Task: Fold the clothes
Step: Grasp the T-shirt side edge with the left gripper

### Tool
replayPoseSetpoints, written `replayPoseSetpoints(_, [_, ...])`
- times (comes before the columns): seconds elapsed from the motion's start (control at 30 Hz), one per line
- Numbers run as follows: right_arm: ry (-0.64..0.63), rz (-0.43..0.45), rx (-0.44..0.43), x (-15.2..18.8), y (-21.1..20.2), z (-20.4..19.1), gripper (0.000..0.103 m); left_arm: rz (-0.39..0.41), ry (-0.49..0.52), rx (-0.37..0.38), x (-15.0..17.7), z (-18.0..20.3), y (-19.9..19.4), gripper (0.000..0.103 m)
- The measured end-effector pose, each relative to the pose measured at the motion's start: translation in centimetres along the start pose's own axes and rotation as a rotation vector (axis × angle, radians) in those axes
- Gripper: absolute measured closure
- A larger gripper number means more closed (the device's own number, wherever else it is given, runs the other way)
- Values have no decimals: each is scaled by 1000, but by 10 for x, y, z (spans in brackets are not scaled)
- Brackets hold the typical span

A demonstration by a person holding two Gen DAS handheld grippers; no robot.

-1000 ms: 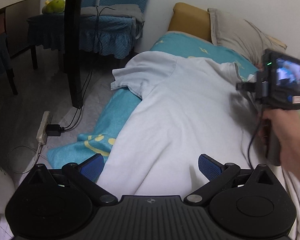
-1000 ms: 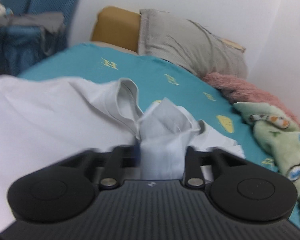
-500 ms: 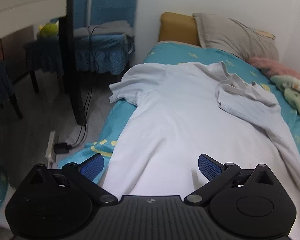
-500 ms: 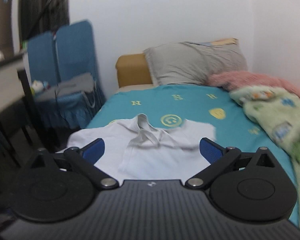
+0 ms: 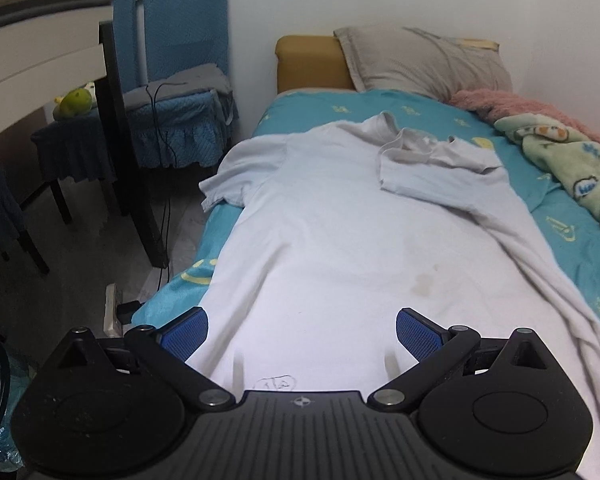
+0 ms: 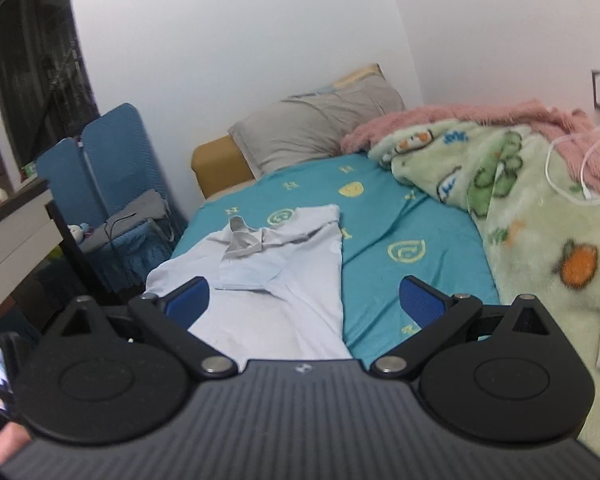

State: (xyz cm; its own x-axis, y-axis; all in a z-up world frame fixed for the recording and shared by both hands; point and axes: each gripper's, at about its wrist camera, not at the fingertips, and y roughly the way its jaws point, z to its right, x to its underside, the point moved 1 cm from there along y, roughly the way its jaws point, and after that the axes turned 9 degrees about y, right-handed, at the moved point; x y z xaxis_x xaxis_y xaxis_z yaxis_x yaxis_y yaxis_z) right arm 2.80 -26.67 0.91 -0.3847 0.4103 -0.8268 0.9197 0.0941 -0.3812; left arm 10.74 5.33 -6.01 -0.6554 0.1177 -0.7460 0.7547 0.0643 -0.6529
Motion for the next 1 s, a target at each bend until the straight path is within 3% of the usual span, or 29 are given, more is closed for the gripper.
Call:
replayPoseSetpoints(0.27, [13, -16, -5, 4, 6, 15, 0, 94, 83, 10, -4, 39, -35, 1])
replayPoseSetpoints(0.43, [65, 24, -78, -4, -5, 25, 0, 64, 183, 41, 1, 72, -32, 6])
replayPoseSetpoints(0.6, [107, 63, -75, -12, -12, 40, 0, 41, 239, 72, 4, 100, -29, 6])
replayPoseSetpoints(0.87, [149, 86, -38, -17, -15, 58, 0, 10, 219, 229, 3, 148, -33, 8])
replayPoseSetpoints(1.0, [218, 155, 5, -26, -27, 82, 0, -39, 164, 384, 3, 177, -34, 16])
